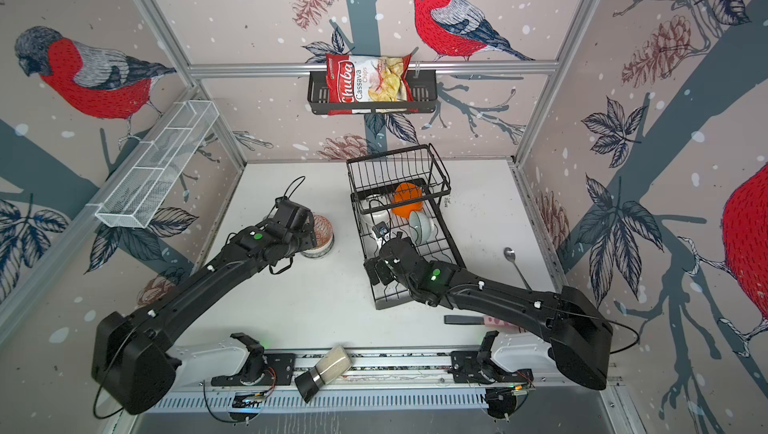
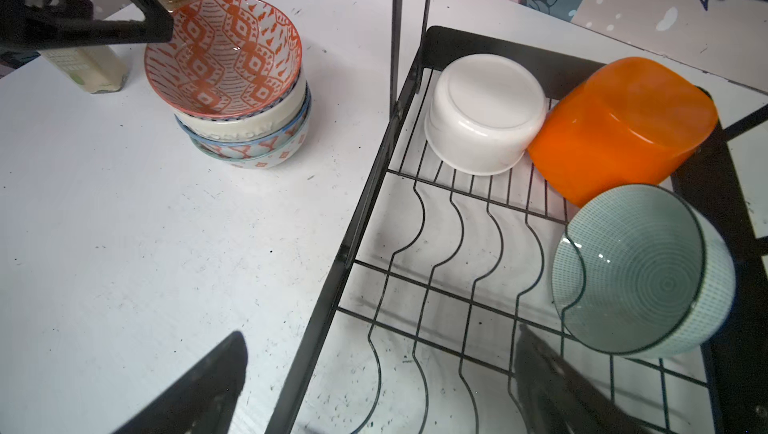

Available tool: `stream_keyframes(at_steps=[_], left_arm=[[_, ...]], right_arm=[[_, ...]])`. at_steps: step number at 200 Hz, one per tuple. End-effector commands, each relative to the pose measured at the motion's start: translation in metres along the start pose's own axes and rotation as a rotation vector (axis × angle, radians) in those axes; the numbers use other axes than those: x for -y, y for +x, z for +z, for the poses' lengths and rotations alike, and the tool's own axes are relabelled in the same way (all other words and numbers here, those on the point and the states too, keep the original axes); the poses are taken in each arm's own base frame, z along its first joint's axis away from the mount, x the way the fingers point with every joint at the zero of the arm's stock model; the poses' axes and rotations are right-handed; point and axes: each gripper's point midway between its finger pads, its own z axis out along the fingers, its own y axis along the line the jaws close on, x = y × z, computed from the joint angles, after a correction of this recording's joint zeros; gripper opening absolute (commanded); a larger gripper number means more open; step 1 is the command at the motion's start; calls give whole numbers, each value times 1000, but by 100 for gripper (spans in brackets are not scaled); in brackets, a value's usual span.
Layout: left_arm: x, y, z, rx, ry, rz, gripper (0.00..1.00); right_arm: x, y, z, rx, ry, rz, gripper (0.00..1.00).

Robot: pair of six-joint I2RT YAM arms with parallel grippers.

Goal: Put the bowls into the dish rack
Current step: 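Withdraw the right gripper from the rack while the left gripper moves over the bowl stack, then lower the left gripper onto the rim of the top orange-patterned bowl and grasp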

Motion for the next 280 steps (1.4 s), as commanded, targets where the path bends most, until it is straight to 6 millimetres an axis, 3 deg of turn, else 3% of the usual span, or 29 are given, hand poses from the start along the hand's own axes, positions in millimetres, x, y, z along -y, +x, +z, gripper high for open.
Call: stream_keyframes(at_steps=[1,50,55,66,149,221,280], left_arm=[[-11,0,4,-2,-72,24,70],[-13,2,20,-23,-104,49,58],[-9,-8,17,-4,-97,42,57],[-11,-9,19,-6,-119,44,54],[-14,-5,35,-23,-160,77,41],[-13,-2,46,-33,-147,86,32],[-16,6,55,-55,-158,98,13]], right_arm=[[-3,-8,-1,38,-10,28,100],[-4,-7,1,42,-3,50,100],[-5,-6,2,39,-3,49,100],[-6,-4,4,33,-2,45,100],[-20,-6,11,28,-29,28,99],[-18,-7,14,27,-9,27,100],[-18,-9,15,28,-1,22,99]])
